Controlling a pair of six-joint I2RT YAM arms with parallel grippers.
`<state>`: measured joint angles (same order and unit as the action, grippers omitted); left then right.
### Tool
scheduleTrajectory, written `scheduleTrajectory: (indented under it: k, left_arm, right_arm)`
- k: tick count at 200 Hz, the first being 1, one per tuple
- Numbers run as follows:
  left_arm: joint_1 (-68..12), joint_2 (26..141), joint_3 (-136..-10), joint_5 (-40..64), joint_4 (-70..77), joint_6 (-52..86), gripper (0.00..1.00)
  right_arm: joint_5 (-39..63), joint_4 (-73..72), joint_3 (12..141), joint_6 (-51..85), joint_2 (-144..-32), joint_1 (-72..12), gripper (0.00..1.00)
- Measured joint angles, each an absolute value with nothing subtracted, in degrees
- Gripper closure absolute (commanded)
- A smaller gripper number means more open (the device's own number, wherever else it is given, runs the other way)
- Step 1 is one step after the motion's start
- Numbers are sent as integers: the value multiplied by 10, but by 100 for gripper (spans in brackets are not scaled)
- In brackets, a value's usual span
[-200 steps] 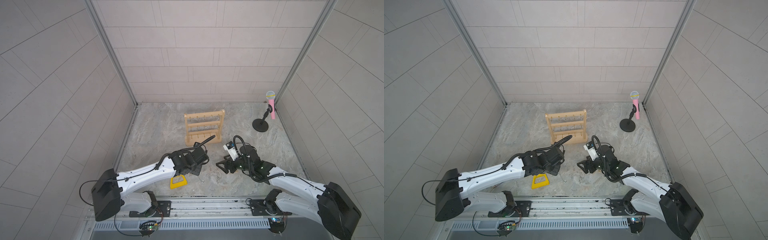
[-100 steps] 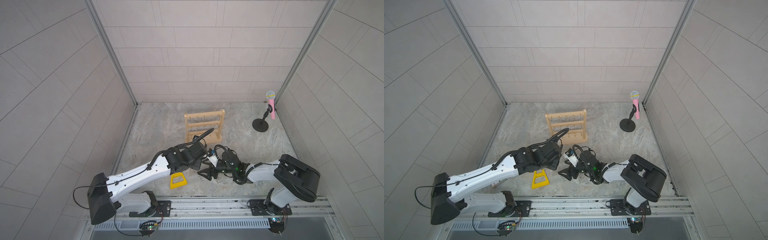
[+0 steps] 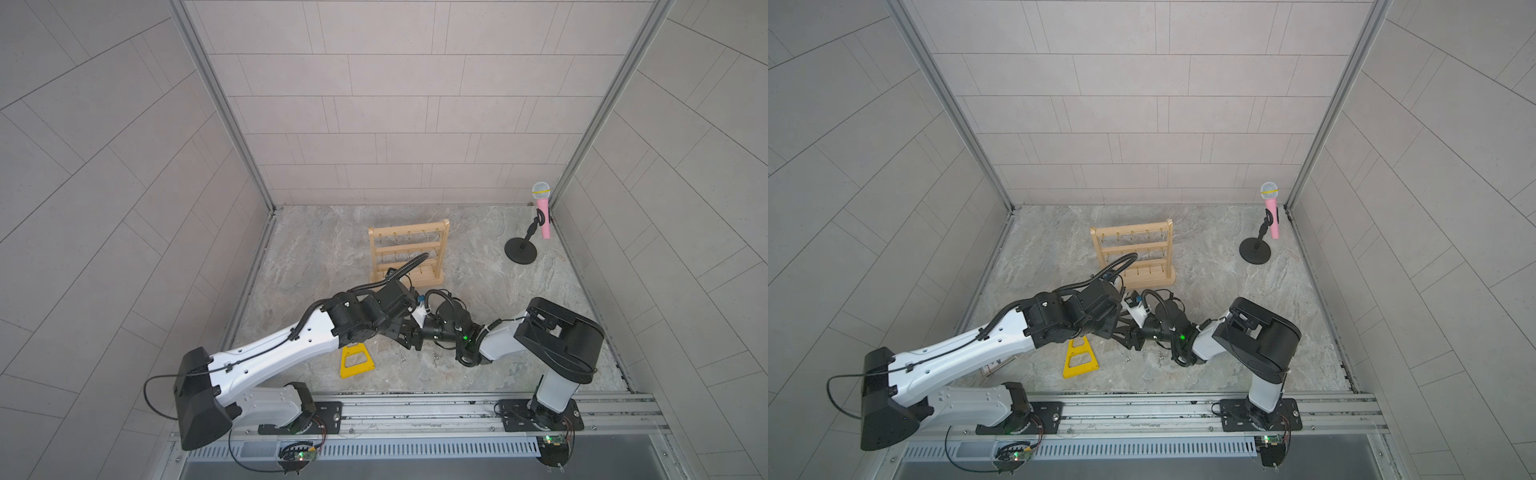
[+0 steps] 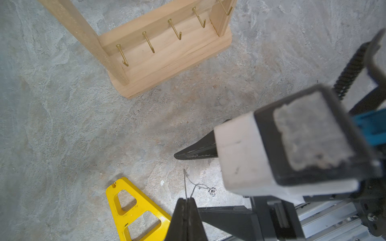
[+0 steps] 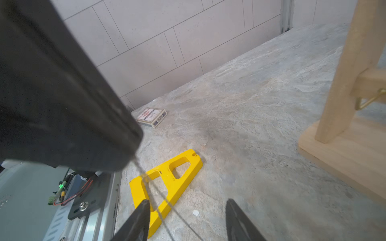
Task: Hang the necklace on the jewelry display stand
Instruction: Pick up the necklace from the center of the board.
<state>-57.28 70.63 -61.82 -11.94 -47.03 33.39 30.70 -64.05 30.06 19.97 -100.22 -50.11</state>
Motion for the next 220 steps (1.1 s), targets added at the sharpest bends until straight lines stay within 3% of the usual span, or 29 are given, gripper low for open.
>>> scheduleTrajectory:
  k: [16, 81, 140, 173, 220]
  left_arm:
    - [-570, 706, -618, -119, -470, 333, 100]
    - [-559, 706, -628, -119, -471, 326, 100]
    - [-551, 706, -628, -119, -471, 323, 100]
    - [-545, 706, -628, -119, -471, 321, 100]
    - [-535, 703, -628, -117, -470, 319, 100]
  right_arm:
    - [310, -641, 305, 199, -1002, -502, 55]
    - [320, -628, 307, 199, -1003, -502, 57]
    - [331, -623, 318, 201, -1009, -502, 75]
    - [335, -620, 324, 202, -1009, -502, 77]
    - [344, -607, 325, 203, -1009, -502, 92]
